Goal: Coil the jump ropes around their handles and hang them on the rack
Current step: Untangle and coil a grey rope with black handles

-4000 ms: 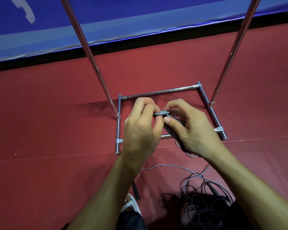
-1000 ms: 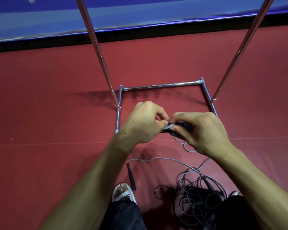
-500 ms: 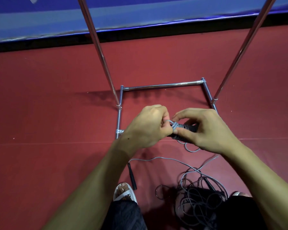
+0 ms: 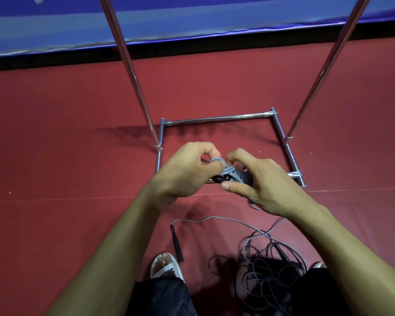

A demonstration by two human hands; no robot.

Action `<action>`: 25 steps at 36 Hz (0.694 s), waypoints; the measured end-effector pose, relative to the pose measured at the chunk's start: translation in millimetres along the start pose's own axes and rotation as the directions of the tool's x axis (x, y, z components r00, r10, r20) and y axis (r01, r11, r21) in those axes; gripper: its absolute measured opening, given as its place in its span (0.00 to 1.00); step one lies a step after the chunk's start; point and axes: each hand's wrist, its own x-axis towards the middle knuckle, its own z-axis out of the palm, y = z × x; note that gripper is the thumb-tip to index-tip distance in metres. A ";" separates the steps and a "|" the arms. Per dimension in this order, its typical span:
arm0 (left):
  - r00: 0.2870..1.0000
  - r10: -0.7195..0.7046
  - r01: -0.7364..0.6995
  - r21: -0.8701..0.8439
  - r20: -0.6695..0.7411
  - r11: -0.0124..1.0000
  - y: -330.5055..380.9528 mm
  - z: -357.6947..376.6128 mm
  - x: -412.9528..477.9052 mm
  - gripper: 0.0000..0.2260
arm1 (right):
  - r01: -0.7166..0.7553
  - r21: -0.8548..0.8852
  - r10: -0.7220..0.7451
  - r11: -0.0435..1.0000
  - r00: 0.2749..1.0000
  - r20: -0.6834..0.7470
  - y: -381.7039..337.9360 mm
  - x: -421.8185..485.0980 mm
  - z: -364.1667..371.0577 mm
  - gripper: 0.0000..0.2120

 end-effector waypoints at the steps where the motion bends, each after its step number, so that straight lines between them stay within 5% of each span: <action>1: 1.000 0.001 -0.001 0.007 0.019 1.000 0.8 0.1 -0.7 0.04 | -0.005 -0.022 0.005 1.000 1.000 0.008 -1.0 0.1 0.9 0.16; 10: 0.997 -0.031 0.013 -0.275 -0.064 0.961 3.3 1.1 -3.7 0.17 | -0.047 -0.127 0.033 0.991 0.993 -0.114 -7.3 -1.0 5.6 0.22; 12: 0.995 0.006 -0.029 -0.220 -0.104 0.975 0.2 2.2 -2.4 0.19 | -0.055 -0.121 0.041 0.991 0.992 -0.117 -6.5 -1.9 7.9 0.19; 15: 0.989 0.050 -0.059 -0.062 -0.137 0.996 -3.6 -0.4 -1.2 0.13 | -0.030 0.021 0.032 0.999 0.995 -0.092 -5.6 -1.6 5.4 0.19; 21: 0.976 0.197 -0.207 -0.103 -0.097 0.973 -3.8 -11.7 -2.5 0.15 | -0.056 0.359 0.014 0.932 0.993 0.119 -1.2 -3.3 -10.5 0.27; 25: 0.949 0.299 -0.310 -0.109 -0.104 0.945 -9.5 -12.7 -1.6 0.17 | -0.098 0.503 0.030 0.859 0.990 0.141 -0.1 -1.4 -11.3 0.23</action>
